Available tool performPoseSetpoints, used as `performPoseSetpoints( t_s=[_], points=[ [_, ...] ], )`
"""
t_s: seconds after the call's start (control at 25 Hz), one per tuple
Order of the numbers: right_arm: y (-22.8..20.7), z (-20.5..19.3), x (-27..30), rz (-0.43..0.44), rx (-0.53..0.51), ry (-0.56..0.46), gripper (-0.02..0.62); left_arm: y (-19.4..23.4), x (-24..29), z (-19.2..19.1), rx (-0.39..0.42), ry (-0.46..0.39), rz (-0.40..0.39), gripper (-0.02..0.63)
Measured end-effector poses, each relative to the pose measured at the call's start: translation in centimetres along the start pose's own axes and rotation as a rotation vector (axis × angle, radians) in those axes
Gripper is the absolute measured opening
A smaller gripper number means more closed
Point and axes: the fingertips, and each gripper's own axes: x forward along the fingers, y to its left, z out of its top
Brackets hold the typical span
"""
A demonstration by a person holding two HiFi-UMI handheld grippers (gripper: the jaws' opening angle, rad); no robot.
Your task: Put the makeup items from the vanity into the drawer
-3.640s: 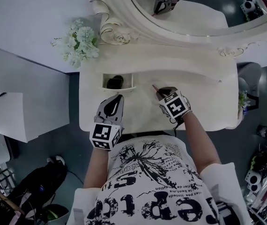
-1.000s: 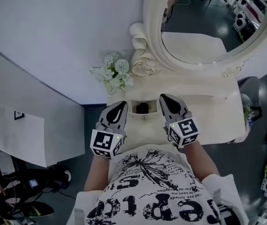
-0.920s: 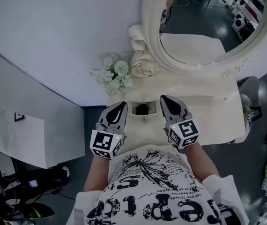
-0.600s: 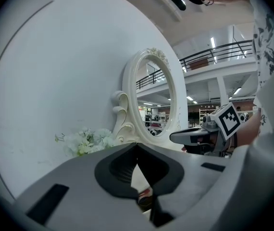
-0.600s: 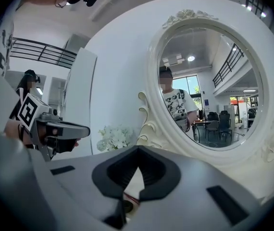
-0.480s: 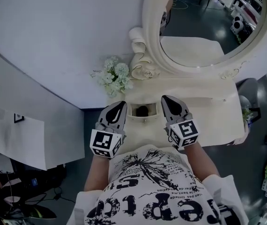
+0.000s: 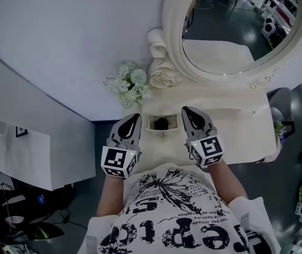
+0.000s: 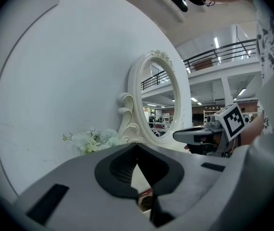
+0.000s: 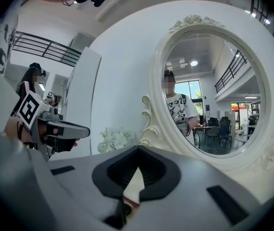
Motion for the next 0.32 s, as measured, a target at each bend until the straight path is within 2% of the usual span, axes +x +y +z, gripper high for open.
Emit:
performPoseSetpoints(
  t_s=[0.32],
  points=[
    [0.61,-0.54,-0.11,0.040,-0.009,0.028,0.017,-0.47,-0.16,-0.25,0.000,0.012,0.003,0.020]
  ],
)
